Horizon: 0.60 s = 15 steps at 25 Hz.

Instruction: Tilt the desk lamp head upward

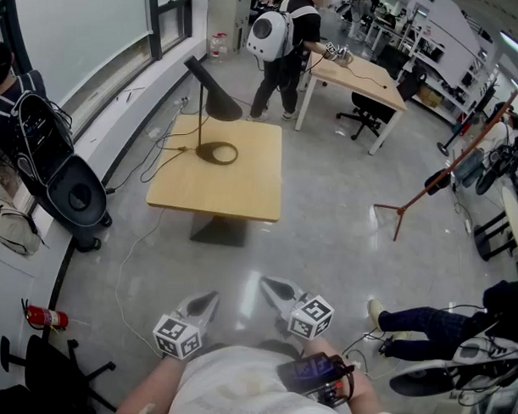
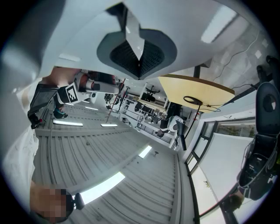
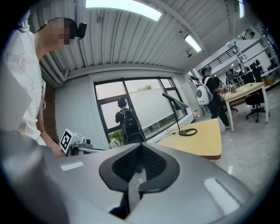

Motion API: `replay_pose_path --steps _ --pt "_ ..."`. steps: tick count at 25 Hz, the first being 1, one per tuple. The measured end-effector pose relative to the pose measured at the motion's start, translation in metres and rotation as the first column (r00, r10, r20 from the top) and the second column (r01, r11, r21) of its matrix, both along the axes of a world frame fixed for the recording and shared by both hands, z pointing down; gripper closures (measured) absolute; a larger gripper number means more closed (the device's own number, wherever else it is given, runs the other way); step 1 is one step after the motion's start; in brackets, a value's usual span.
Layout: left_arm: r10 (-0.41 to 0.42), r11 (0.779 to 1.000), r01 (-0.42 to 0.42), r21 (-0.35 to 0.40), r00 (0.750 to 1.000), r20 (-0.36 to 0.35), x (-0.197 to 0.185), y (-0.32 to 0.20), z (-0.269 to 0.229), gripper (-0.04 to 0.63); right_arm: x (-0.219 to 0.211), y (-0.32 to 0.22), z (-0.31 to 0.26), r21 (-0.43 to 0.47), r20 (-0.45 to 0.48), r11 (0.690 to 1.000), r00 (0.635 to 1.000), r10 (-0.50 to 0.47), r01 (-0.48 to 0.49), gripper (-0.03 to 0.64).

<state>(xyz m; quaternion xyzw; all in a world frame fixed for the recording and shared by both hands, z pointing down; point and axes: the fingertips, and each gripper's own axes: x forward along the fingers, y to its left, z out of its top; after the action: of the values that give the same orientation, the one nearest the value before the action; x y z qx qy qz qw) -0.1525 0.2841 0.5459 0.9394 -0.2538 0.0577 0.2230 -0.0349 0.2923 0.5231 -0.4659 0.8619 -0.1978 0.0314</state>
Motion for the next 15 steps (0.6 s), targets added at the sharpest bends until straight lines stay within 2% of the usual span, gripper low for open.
replay_pose_path --steps 6,11,15 --pt "-0.049 0.999 0.049 0.016 0.999 -0.003 0.028 0.003 -0.003 0.595 0.026 0.009 -0.011 0.02 0.023 0.997 0.997 -0.075 0.075 0.606" --pt "-0.091 0.995 0.091 0.028 0.996 -0.011 0.061 0.003 -0.016 0.595 0.069 0.013 -0.01 0.016 0.043 0.999 0.998 -0.043 0.042 0.606" --pt "-0.114 0.993 0.114 0.025 0.993 0.015 0.07 0.005 -0.016 0.595 0.087 0.006 -0.013 0.038 0.054 0.998 0.997 -0.047 0.045 0.606"
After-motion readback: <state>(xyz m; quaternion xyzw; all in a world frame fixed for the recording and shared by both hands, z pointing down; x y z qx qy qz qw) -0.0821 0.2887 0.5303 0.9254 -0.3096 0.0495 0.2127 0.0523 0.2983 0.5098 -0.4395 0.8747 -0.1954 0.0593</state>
